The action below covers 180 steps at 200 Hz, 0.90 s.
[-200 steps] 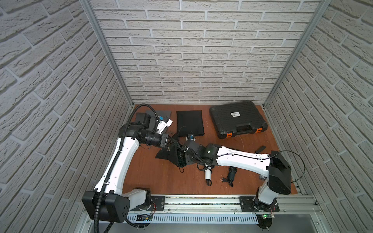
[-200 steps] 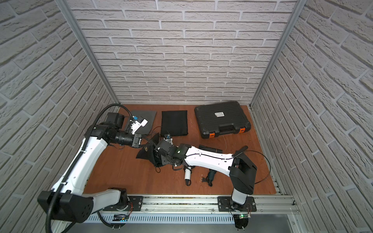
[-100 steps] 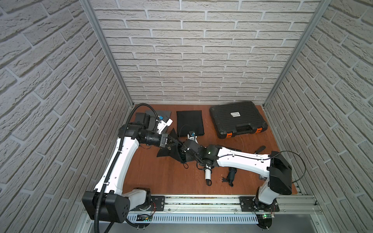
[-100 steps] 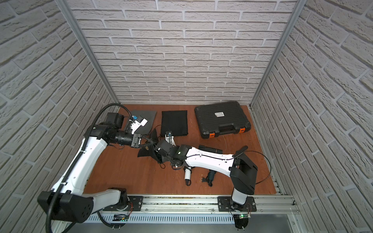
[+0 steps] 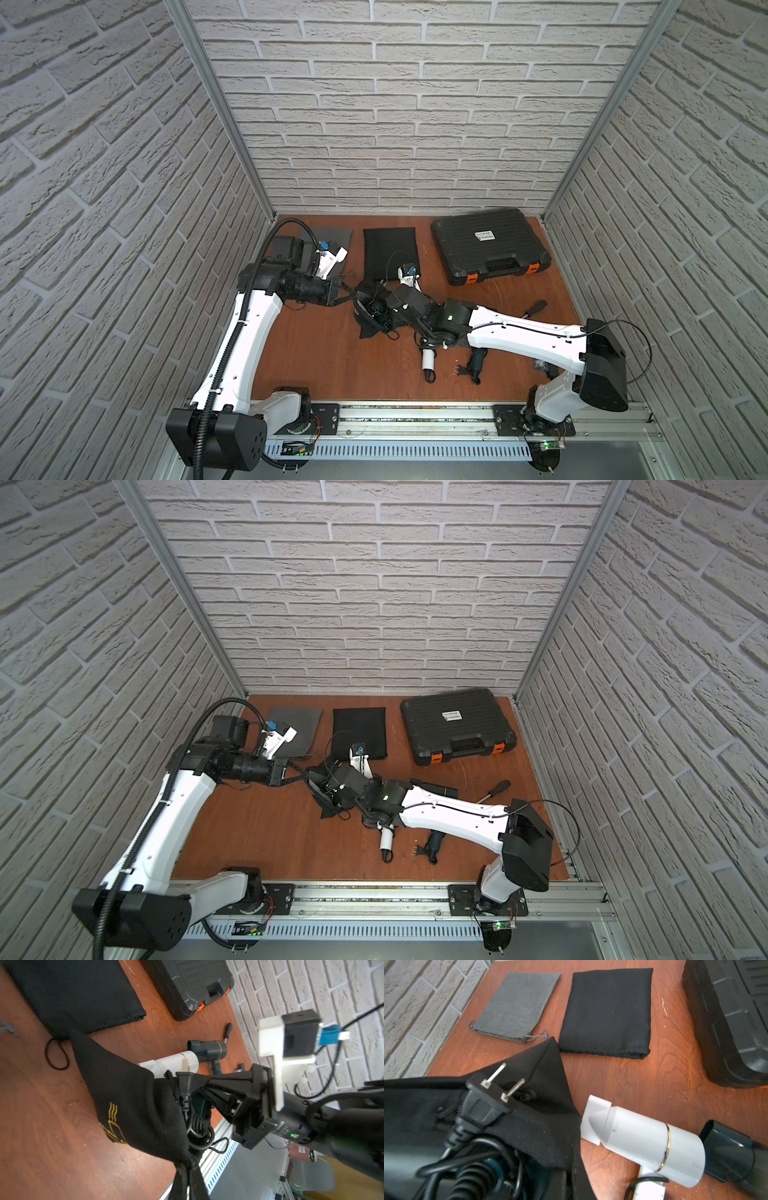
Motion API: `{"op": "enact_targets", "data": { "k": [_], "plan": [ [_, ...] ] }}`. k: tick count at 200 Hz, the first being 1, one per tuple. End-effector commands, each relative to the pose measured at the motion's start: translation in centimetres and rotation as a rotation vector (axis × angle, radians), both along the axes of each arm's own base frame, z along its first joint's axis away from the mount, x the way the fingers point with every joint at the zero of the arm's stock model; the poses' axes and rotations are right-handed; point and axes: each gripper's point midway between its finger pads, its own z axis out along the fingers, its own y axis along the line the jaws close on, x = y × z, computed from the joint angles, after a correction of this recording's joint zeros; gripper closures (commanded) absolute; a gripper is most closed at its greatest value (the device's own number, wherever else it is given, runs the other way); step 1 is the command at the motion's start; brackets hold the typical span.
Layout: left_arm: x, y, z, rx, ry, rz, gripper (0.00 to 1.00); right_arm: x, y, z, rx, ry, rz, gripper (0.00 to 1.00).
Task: Pack away hair dryers
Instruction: Adjust the drawstring bag at the center of the board.
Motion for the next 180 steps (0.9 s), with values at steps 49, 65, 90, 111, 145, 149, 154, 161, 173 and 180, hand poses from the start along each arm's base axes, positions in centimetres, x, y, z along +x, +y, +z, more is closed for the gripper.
{"op": "enact_targets", "data": {
  "k": [49, 65, 90, 111, 145, 149, 154, 161, 173, 180],
  "plan": [
    [3.5, 3.4, -3.3, 0.216, -0.018, 0.149, 1.0, 1.3, 1.4, 5.2, 0.128, -0.125, 0.013, 0.98],
    [4.1, 3.7, -3.8, 0.239, -0.001, 0.16, 1.0, 1.7, 2.1, 5.9, 0.137, -0.137, 0.02, 0.97],
    [5.1, 4.4, -4.0, 0.28, -0.007, 0.181, 1.0, 2.1, 2.3, 6.7, 0.158, -0.156, -0.004, 0.97],
    [5.4, 4.6, -4.5, 0.295, -0.008, 0.189, 1.0, 2.3, 2.6, 6.9, 0.187, -0.172, -0.002, 0.97],
    [5.5, 4.2, -3.7, 0.278, -0.013, 0.17, 1.0, 2.5, 3.4, 6.8, 0.181, -0.162, 0.018, 0.97],
    [5.4, 4.2, -3.4, 0.275, -0.02, 0.167, 1.0, 2.5, 3.5, 6.9, 0.182, -0.161, 0.019, 0.97],
    [5.4, 4.1, -3.0, 0.271, -0.031, 0.165, 1.0, 2.5, 3.5, 6.8, 0.183, -0.16, 0.02, 0.97],
    [5.2, 4.0, -2.3, 0.265, -0.047, 0.16, 1.0, 2.5, 3.4, 6.8, 0.181, -0.158, 0.019, 0.97],
    [5.0, 3.9, -1.1, 0.253, -0.08, 0.147, 1.0, 2.5, 3.3, 6.6, 0.18, -0.152, 0.017, 0.97],
    [4.8, 3.8, -0.3, 0.246, -0.104, 0.142, 1.0, 2.6, 3.1, 6.5, 0.179, -0.148, 0.015, 0.98]
  ]
}}
